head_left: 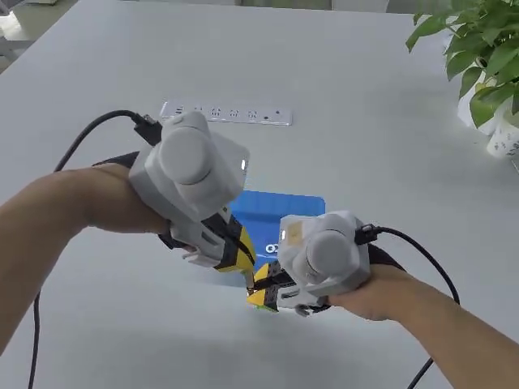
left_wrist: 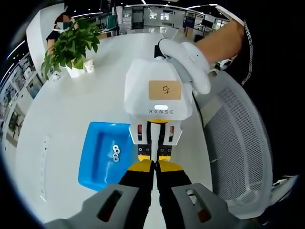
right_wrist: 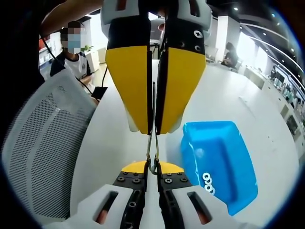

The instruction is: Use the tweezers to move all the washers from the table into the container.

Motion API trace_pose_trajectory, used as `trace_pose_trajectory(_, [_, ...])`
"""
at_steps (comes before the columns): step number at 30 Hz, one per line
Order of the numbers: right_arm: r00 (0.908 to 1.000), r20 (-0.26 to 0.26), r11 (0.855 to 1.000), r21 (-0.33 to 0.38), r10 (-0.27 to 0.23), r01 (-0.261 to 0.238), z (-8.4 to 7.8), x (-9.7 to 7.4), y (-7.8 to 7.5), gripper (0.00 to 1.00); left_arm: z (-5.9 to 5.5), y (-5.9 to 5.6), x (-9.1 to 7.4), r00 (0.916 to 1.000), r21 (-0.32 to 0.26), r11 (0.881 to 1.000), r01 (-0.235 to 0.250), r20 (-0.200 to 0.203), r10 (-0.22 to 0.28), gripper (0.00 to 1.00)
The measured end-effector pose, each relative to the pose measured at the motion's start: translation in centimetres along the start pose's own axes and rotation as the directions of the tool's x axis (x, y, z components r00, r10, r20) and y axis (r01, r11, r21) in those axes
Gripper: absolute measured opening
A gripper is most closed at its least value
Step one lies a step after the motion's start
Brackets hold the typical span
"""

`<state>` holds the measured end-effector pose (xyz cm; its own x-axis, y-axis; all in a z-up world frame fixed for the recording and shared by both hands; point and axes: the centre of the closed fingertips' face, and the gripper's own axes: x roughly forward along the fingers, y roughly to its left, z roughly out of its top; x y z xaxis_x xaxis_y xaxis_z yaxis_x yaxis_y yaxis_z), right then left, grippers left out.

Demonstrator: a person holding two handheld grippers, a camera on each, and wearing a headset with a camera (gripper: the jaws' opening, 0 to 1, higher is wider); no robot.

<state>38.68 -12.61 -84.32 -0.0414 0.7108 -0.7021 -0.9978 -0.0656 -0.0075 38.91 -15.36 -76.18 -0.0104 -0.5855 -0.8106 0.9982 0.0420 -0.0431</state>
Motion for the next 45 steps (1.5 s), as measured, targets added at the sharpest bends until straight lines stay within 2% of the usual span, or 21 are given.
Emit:
trace_pose_trajectory(14, [0.9998,0.011,1.0,-0.015,-0.018,0.019,1.6,-1.7,-1.6,0.09,1.6,1.3,-1.8,0.9997,0.012,1.0,-0.019,0.013,0.019,0.06])
trace_pose_trajectory(26, [0.9985,0.028,0.999,-0.023,-0.048,0.048,2.9,-3.0,-4.1,0.09,3.0,3.6,-3.2,0.9989,0.038,0.998,-0.043,0.02,0.042,0.06])
trace_pose_trajectory(34, [0.9978,0.025,0.998,-0.028,-0.061,0.062,2.7,-2.9,-5.8,0.09,2.8,5.2,-3.0,0.9984,0.045,0.997,-0.055,0.017,0.054,0.06])
trace_pose_trajectory(42, [0.9972,0.019,0.997,-0.027,-0.072,0.073,2.1,-2.2,-7.2,0.09,2.4,6.6,-2.4,0.9981,0.043,0.997,-0.059,0.019,0.058,0.06])
trace_pose_trajectory(45, [0.9965,0.018,0.996,-0.032,-0.082,0.083,1.8,-1.8,-7.8,0.09,2.0,7.1,-2.1,0.9979,0.045,0.997,-0.065,0.009,0.065,0.06])
